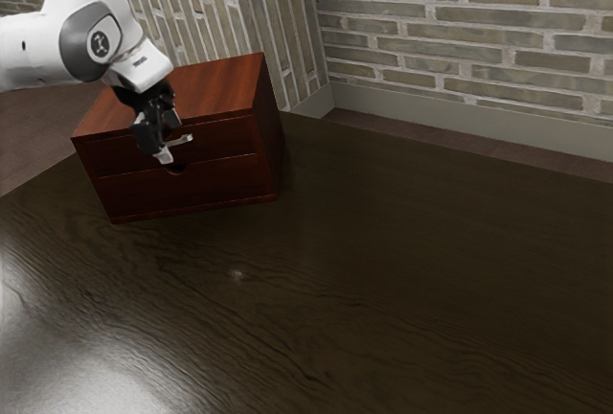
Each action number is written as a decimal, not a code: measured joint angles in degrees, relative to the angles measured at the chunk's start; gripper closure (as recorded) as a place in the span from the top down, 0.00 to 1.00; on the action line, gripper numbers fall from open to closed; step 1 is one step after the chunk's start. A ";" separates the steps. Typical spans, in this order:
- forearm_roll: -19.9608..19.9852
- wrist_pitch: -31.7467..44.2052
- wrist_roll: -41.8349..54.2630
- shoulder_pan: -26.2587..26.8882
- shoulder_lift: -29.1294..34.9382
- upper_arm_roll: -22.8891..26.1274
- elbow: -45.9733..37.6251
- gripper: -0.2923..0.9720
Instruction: Pull the drawer handle with one arm to open the drawer
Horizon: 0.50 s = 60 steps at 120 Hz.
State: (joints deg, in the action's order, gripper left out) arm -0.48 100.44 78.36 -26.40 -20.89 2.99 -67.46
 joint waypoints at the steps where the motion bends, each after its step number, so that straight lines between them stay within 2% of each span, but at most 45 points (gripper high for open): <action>1: 0.00 0.07 0.20 -0.03 0.00 0.00 0.00 0.77; 60: 0.37 1.89 5.61 -3.64 0.47 -0.33 -2.38 0.77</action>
State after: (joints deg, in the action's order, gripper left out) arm -0.10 102.33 83.96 -30.04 -20.42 2.66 -69.84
